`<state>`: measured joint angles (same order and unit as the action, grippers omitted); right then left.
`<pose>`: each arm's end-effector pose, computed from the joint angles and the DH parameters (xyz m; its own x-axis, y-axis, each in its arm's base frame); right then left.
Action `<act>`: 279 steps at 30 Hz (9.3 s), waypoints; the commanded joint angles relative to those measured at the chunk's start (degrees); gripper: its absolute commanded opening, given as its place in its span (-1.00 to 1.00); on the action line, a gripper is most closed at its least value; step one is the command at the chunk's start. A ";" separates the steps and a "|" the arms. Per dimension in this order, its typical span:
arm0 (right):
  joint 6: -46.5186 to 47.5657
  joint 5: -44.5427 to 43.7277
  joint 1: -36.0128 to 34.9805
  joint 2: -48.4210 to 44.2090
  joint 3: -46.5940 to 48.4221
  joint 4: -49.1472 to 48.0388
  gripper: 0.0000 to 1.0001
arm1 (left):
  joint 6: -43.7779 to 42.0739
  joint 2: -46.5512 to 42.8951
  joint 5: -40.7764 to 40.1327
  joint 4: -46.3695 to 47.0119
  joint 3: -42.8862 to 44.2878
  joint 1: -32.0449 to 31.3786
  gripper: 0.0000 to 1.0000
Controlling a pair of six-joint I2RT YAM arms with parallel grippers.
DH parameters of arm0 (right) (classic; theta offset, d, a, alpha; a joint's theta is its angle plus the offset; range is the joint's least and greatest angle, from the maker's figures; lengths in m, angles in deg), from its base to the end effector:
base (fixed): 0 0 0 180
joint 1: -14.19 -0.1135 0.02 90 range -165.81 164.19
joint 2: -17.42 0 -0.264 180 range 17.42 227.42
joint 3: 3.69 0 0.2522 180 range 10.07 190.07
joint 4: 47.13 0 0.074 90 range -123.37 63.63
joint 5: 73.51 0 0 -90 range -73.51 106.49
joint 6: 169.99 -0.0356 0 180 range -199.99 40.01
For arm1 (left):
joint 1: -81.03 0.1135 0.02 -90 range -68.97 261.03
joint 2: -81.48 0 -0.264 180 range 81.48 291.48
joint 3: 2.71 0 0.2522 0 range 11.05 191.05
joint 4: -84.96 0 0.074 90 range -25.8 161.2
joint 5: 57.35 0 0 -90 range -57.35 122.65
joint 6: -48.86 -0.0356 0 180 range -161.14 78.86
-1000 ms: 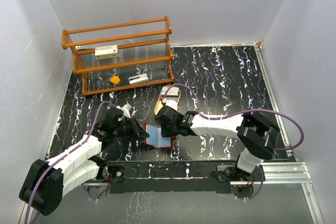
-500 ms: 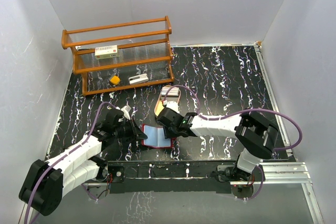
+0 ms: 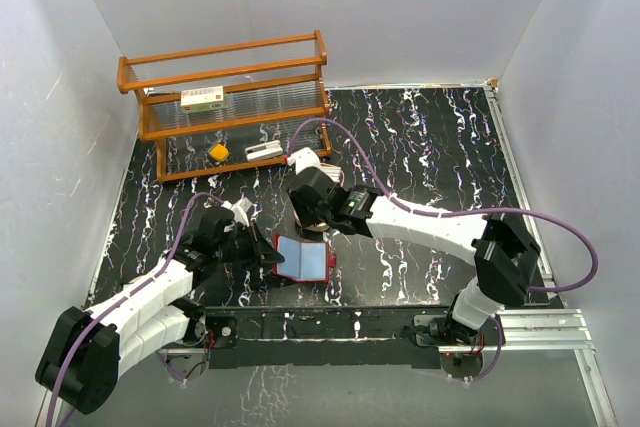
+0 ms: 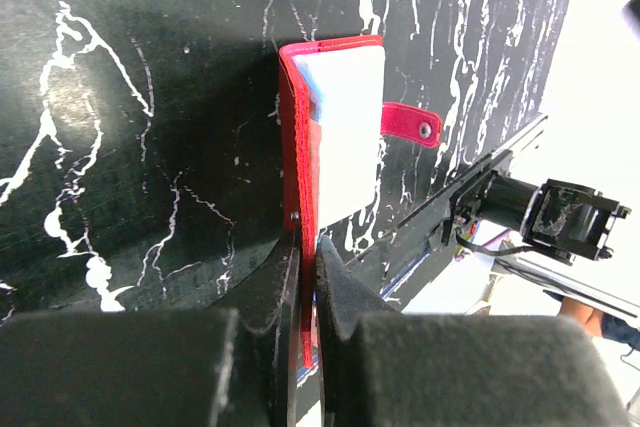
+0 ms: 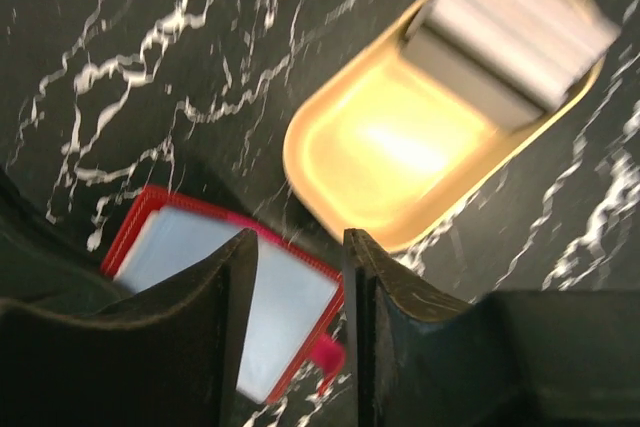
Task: Put the credit cards into the card holder
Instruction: Open the card holder at the center of the board, then pick up the credit card from the storage box, then insert the credit card into the card holder.
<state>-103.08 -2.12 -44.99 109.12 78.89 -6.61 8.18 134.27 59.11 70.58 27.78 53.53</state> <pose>0.1873 0.2918 0.2553 -0.6368 -0.3419 -0.6911 -0.4982 0.8665 0.0303 0.1511 -0.0965 0.1648 -0.8992 -0.2973 -0.3209 0.0742 0.6192 -0.7817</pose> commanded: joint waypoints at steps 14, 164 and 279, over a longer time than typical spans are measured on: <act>41.26 5.94 9.65 6.09 8.57 -11.67 0.13 | 0.60 -0.55 3.91 3.13 -0.93 0.00 -1.00; 26.72 19.71 17.06 3.29 12.94 -0.79 -1.00 | 6.20 -2.13 0.62 5.80 -1.08 -0.01 -0.95; -27.21 23.62 8.67 -4.42 -34.91 -35.59 -1.00 | 1.59 6.28 -7.56 -4.04 -2.59 -0.09 -1.00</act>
<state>-133.42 23.21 -36.27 104.05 42.93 -42.60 10.89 139.58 52.11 67.38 25.90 53.53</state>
